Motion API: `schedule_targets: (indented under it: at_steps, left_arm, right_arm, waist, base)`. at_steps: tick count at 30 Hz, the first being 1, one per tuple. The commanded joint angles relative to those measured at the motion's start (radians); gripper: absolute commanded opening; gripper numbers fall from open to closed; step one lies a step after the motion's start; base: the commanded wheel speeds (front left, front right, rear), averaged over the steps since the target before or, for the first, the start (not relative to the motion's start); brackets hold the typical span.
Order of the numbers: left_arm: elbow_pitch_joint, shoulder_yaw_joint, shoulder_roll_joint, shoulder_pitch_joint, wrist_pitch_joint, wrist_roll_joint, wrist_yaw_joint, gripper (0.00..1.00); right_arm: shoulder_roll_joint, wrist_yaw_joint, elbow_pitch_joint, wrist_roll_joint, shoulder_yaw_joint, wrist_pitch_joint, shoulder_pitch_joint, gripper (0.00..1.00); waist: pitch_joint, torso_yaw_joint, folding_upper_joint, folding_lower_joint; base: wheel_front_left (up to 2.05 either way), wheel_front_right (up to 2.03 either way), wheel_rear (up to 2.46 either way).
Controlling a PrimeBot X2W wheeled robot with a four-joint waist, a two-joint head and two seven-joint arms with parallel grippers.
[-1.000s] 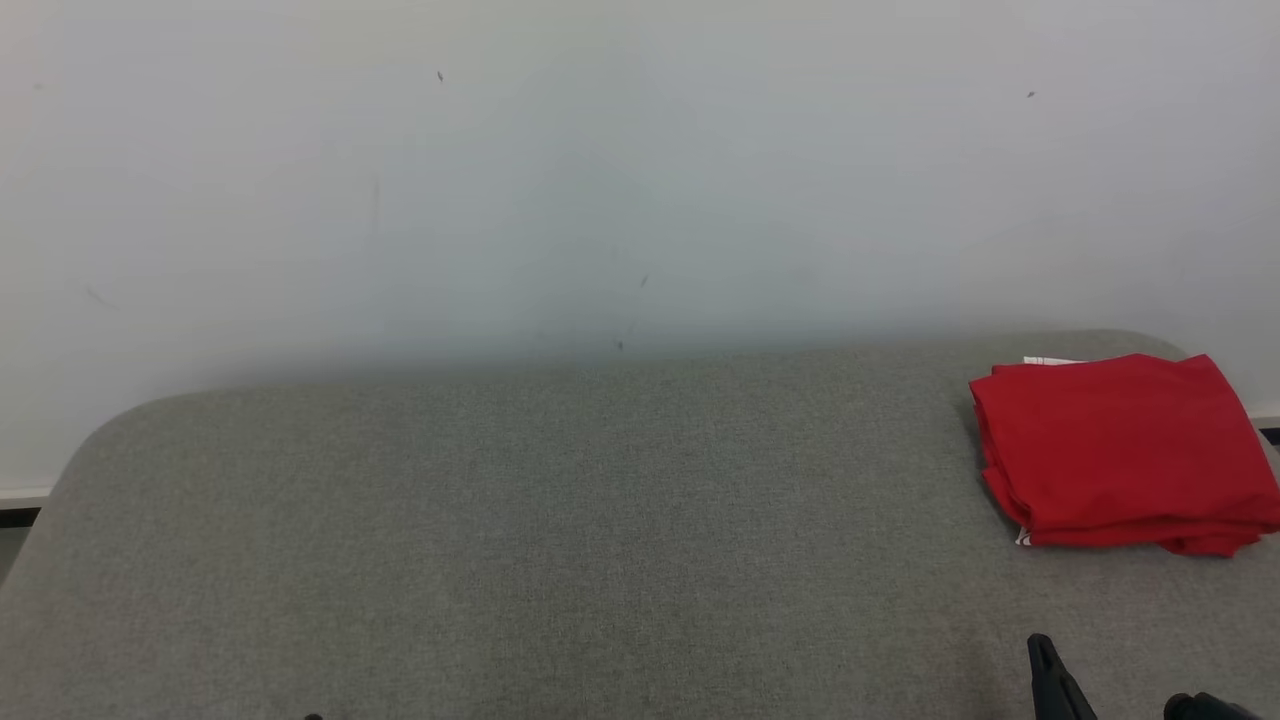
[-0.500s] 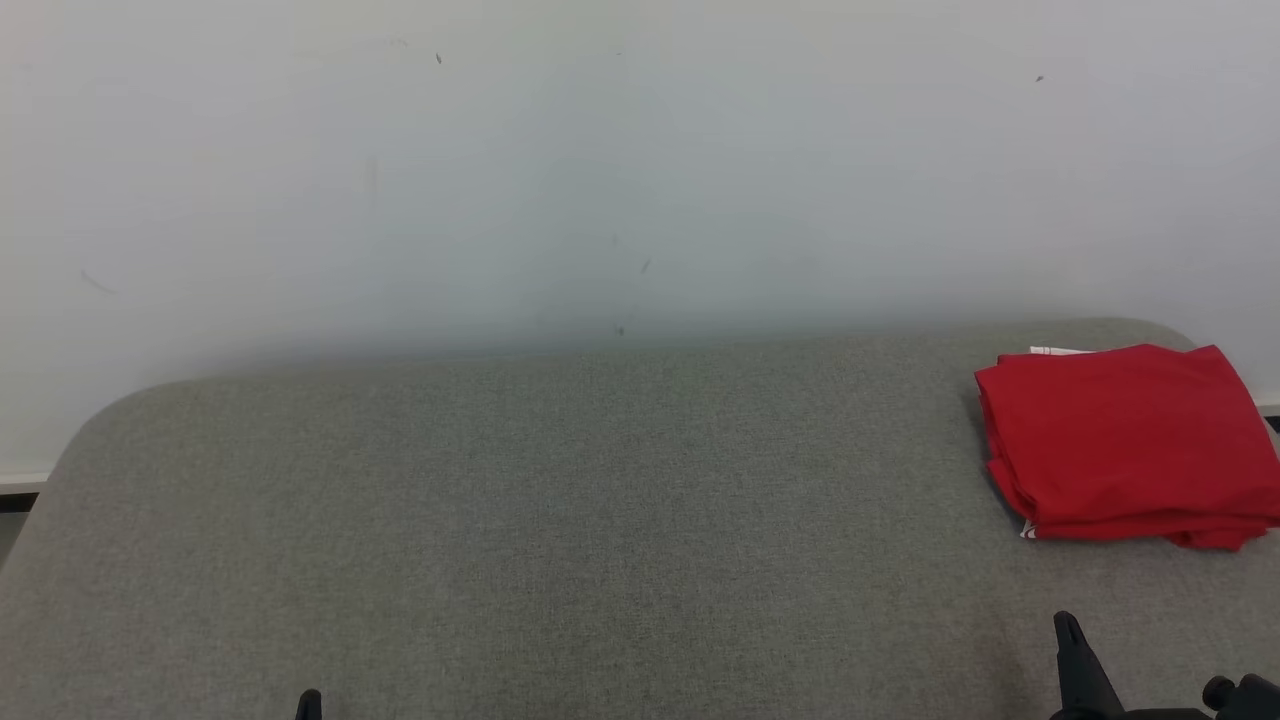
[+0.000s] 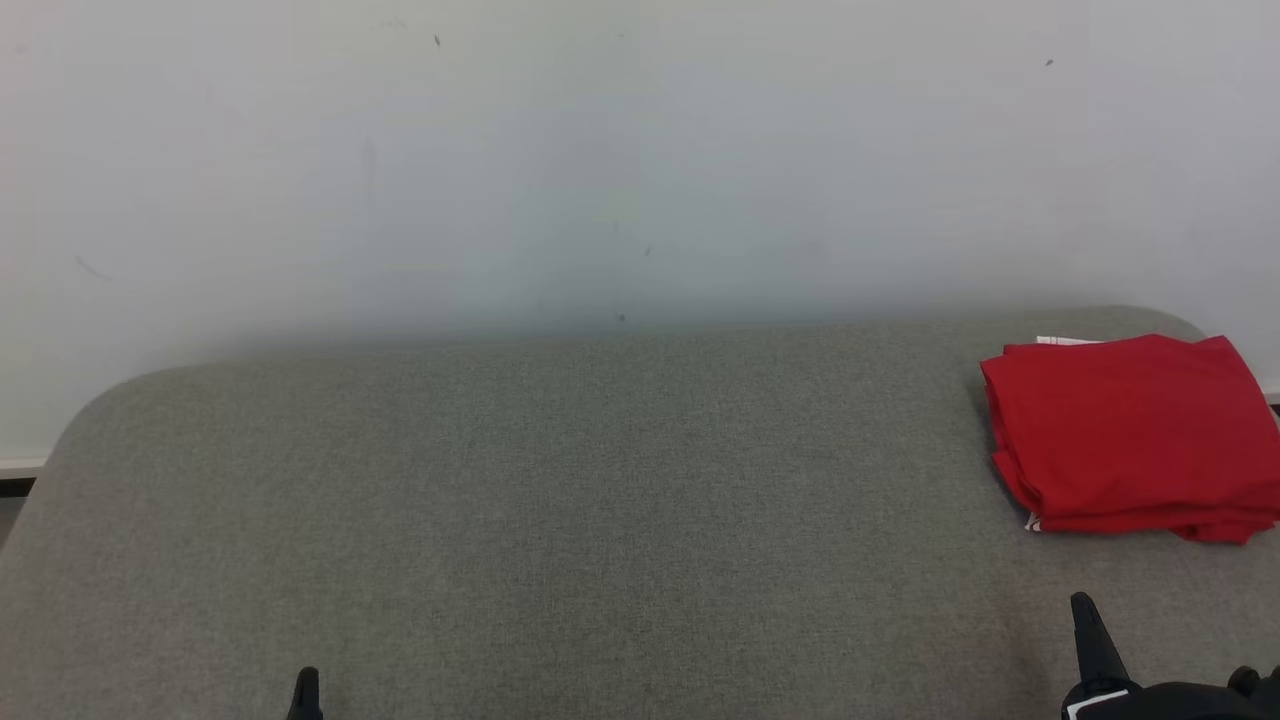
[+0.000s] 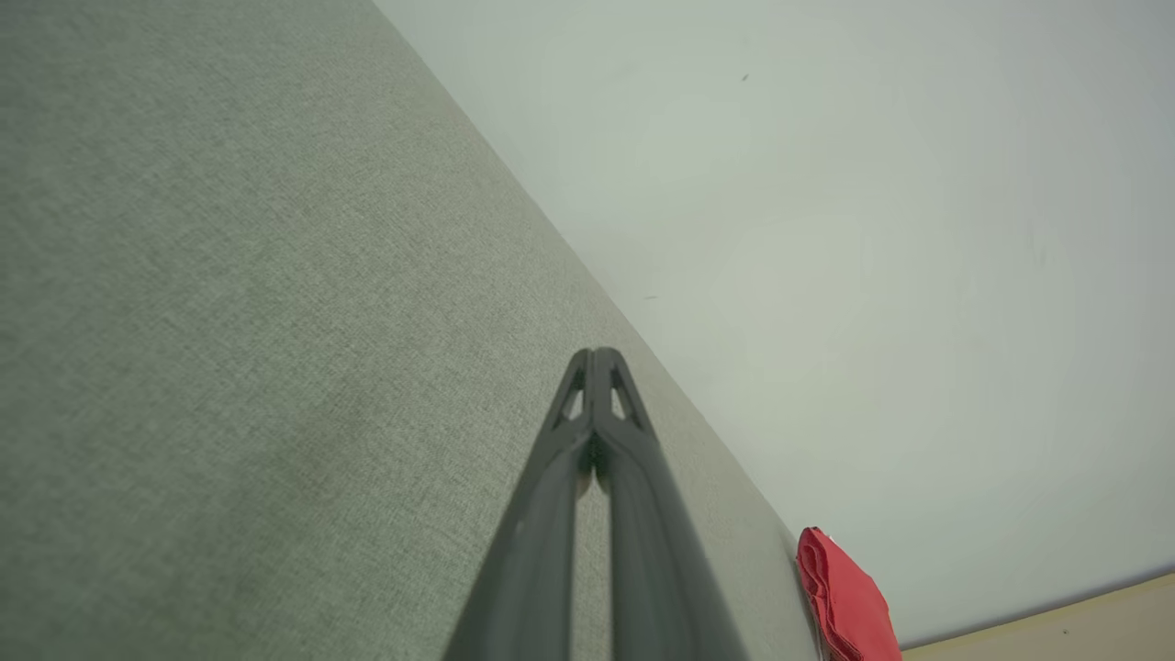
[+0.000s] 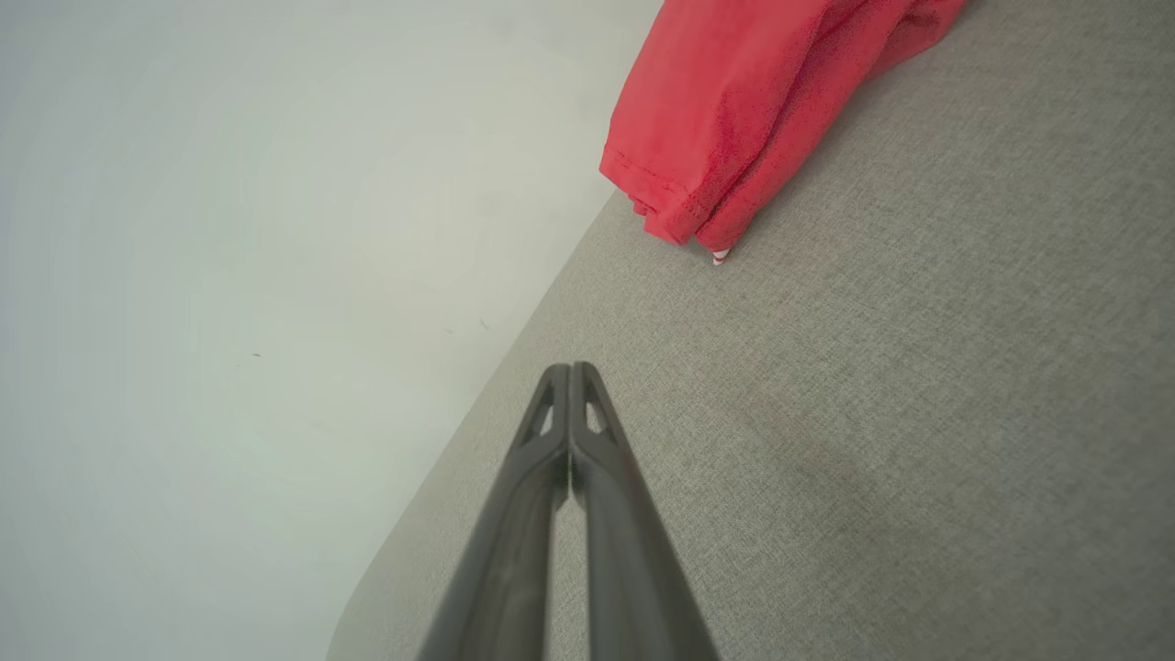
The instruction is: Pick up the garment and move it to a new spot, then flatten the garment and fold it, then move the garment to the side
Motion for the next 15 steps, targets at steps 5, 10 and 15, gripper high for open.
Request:
schedule_targets:
  at_steps: [5, 10, 15]
  left_arm:
    - [0.012, -0.002, 0.005, -0.042, 0.011, -0.083, -0.009, 0.0]
    - [0.022, -0.004, 0.005, -0.056, 0.018, -0.127, -0.012, 0.0]
    - [0.035, -0.005, 0.005, -0.072, 0.026, -0.182, -0.015, 0.0]
  right_arm:
    - [0.005, 0.0, 0.006, 0.079, -0.027, 0.024, -0.039, 0.0]
    - [0.008, 0.0, 0.014, 0.121, -0.041, 0.039, -0.053, 0.0]
    - [0.011, 0.0, 0.024, 0.173, -0.059, 0.057, -0.068, 0.0]
  waist:
    - [0.008, 0.001, 0.0, -0.0001]
    - [0.014, 0.002, 0.0, -0.0001]
    - [0.021, 0.002, 0.0, -0.0001]
  base:
    - [0.0, 0.0, 0.0]
    - [0.0, 0.0, 0.0]
    - [0.0, 0.0, 0.0]
